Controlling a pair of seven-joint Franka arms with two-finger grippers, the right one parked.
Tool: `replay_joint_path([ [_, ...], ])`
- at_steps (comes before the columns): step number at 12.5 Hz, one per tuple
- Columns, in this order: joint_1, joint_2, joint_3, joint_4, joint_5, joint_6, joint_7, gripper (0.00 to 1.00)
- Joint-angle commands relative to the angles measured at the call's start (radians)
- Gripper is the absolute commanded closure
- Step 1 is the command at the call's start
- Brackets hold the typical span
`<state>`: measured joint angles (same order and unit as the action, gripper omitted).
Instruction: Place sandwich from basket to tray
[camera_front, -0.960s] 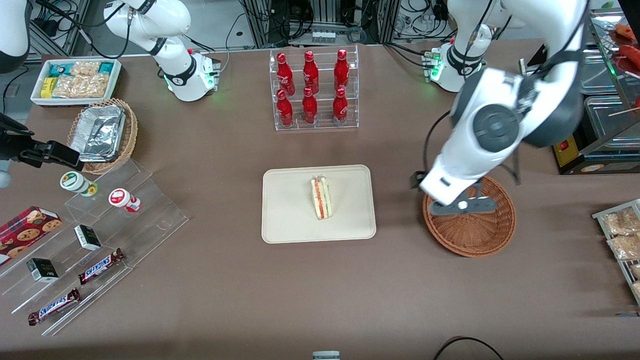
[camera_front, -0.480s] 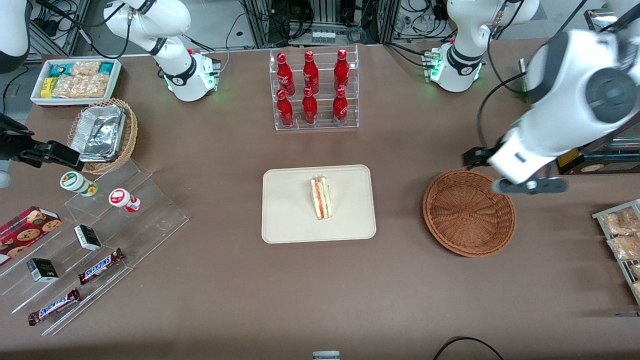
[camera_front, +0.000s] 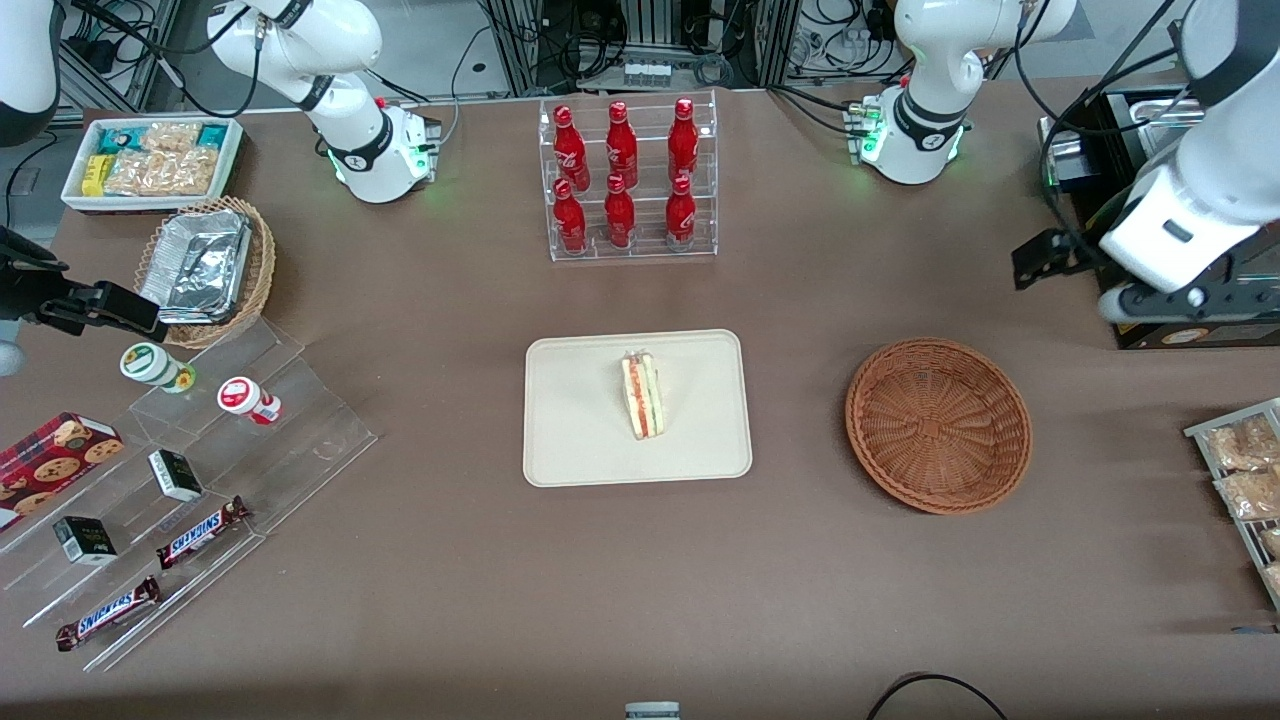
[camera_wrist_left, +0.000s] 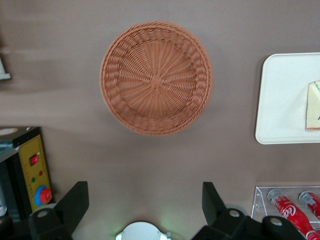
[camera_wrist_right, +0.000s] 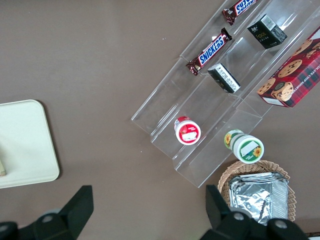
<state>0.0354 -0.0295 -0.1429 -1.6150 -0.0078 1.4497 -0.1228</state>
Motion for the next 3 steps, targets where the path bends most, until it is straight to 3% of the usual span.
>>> replay_joint_path([
  [1,0.012,-0.036,0.011,0.029,-0.003,-0.075,0.022,0.0],
  [3,0.012,-0.046,0.028,0.027,-0.004,-0.072,0.02,0.0],
])
